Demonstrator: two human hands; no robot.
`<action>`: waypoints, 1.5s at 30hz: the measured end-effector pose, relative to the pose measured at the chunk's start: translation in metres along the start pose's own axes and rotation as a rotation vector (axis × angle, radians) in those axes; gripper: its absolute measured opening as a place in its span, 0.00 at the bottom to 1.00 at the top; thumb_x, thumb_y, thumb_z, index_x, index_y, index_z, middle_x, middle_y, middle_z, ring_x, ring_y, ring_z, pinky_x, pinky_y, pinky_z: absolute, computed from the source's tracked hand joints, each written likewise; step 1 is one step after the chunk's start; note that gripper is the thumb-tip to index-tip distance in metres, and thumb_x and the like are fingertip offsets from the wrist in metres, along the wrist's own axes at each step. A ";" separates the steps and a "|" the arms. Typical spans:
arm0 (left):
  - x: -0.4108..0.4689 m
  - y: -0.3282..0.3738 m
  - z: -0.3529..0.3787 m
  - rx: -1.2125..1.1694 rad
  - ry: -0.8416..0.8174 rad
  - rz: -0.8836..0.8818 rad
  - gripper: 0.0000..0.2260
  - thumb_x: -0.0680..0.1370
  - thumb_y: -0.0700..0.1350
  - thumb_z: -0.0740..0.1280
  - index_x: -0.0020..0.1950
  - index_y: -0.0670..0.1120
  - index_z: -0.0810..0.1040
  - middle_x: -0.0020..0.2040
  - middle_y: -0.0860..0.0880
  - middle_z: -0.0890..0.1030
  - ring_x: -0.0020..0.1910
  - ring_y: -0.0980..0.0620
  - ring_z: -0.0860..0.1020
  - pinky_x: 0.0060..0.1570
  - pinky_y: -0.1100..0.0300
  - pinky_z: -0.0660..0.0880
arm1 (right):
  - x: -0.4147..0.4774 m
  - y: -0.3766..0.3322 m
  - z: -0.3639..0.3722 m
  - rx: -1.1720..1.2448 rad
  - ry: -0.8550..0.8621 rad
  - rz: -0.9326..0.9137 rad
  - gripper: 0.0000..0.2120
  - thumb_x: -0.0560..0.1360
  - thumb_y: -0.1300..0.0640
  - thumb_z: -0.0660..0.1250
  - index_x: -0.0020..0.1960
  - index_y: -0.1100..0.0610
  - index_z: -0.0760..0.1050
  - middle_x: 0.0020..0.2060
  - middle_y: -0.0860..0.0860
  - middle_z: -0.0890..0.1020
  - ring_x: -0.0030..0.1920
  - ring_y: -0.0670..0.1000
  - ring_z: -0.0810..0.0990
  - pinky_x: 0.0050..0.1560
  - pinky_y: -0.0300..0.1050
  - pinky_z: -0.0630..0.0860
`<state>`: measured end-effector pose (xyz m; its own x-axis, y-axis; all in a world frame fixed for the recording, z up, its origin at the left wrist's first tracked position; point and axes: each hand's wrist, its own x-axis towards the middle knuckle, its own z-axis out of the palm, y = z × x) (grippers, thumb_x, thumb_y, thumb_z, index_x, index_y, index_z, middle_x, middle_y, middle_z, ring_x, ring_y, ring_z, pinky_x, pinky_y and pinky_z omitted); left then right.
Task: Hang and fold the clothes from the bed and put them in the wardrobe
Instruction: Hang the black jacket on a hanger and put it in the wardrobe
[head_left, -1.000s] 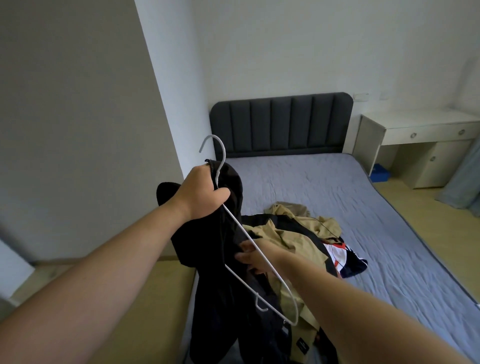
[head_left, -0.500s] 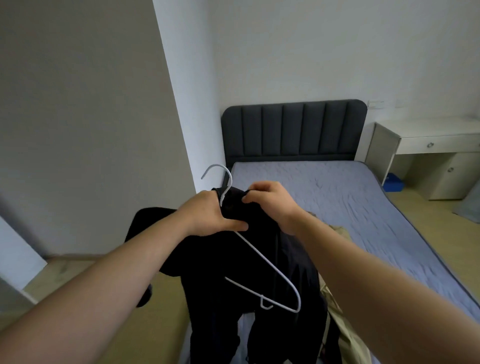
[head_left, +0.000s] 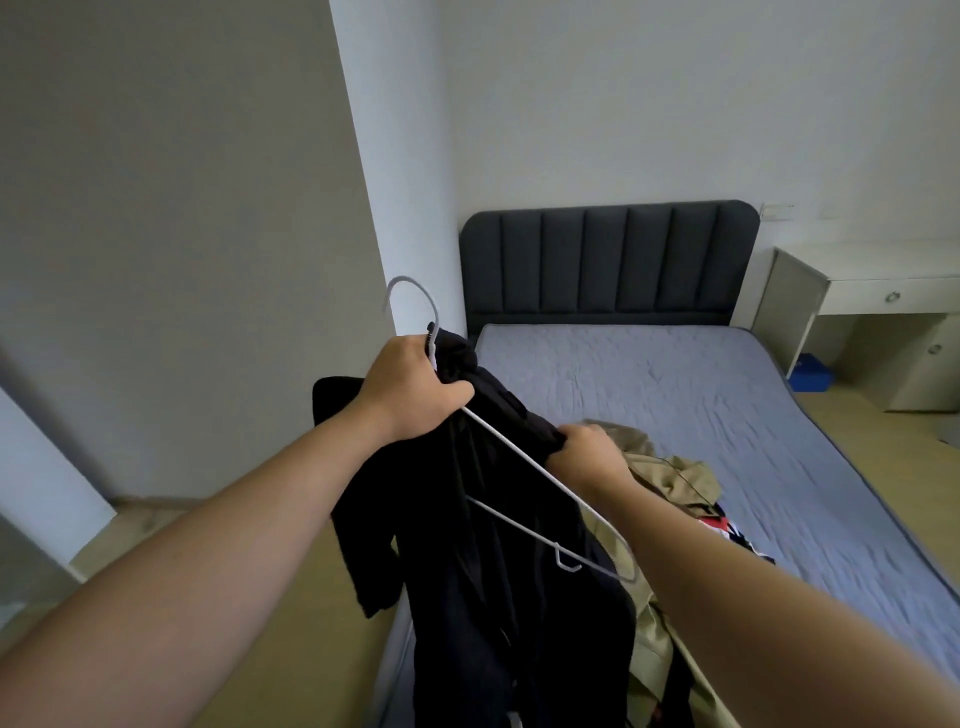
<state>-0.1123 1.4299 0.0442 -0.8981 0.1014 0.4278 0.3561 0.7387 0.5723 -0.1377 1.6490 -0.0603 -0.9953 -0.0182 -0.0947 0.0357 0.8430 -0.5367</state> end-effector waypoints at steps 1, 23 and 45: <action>0.000 -0.002 -0.002 0.007 -0.002 -0.015 0.14 0.65 0.44 0.68 0.29 0.39 0.64 0.24 0.49 0.63 0.25 0.52 0.60 0.28 0.54 0.60 | 0.000 0.000 0.002 0.030 0.007 0.049 0.11 0.72 0.55 0.63 0.54 0.54 0.74 0.52 0.56 0.77 0.51 0.60 0.79 0.54 0.53 0.79; -0.027 -0.066 -0.100 0.084 0.308 -0.312 0.15 0.68 0.40 0.71 0.36 0.31 0.69 0.29 0.37 0.69 0.29 0.46 0.67 0.30 0.52 0.65 | 0.027 -0.040 0.037 0.583 -0.358 0.088 0.38 0.72 0.30 0.67 0.69 0.58 0.74 0.60 0.56 0.81 0.57 0.58 0.81 0.63 0.55 0.78; -0.194 -0.133 -0.185 0.490 0.732 -0.828 0.14 0.75 0.44 0.71 0.34 0.45 0.68 0.33 0.48 0.74 0.32 0.47 0.76 0.29 0.60 0.69 | -0.093 -0.284 0.088 0.740 -0.634 -0.856 0.15 0.75 0.41 0.70 0.39 0.52 0.78 0.32 0.44 0.81 0.37 0.46 0.83 0.39 0.48 0.79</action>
<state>0.0621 1.1889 0.0151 -0.3928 -0.8063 0.4424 -0.5364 0.5916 0.6019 -0.0470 1.3645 0.0275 -0.5175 -0.8218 0.2382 -0.3441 -0.0550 -0.9373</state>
